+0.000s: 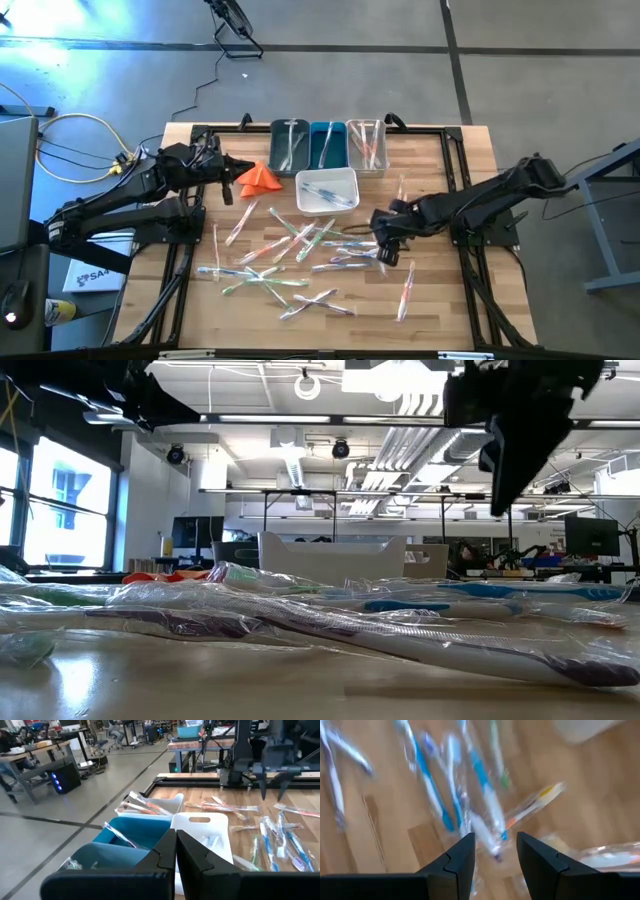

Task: Pick & Place Toothbrushes
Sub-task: Put the blue toothbrush into the white bin

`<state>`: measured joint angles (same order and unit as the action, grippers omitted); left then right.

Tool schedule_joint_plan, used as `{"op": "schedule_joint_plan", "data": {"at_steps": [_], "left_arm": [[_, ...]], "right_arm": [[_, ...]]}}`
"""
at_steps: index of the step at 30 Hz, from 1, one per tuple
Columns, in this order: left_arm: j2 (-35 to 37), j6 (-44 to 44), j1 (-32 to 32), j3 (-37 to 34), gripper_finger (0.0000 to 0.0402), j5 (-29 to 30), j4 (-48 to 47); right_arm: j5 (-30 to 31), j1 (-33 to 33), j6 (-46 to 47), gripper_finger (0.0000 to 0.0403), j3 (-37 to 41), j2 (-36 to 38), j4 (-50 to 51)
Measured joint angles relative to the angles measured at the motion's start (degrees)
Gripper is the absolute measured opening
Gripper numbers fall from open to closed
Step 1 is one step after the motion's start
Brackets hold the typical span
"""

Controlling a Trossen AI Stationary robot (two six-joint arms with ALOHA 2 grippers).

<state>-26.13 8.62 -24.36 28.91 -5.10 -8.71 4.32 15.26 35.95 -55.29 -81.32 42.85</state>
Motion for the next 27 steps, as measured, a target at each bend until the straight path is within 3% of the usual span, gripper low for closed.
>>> {"op": "schedule_joint_plan", "data": {"at_steps": [8, 27], "left_arm": [[0.0, 0.0, 0.0, 0.0, 0.0008, 0.0, -0.18], [0.0, 0.02, 0.0, 0.0, 0.0008, 0.11, -1.94]], "right_arm": [[-5.92, 3.28, 2.74, 0.0137, 0.0, -6.18, -0.19], [-5.76, 5.17, 6.12, 0.0137, 0.0, -14.86, -1.74]]}}
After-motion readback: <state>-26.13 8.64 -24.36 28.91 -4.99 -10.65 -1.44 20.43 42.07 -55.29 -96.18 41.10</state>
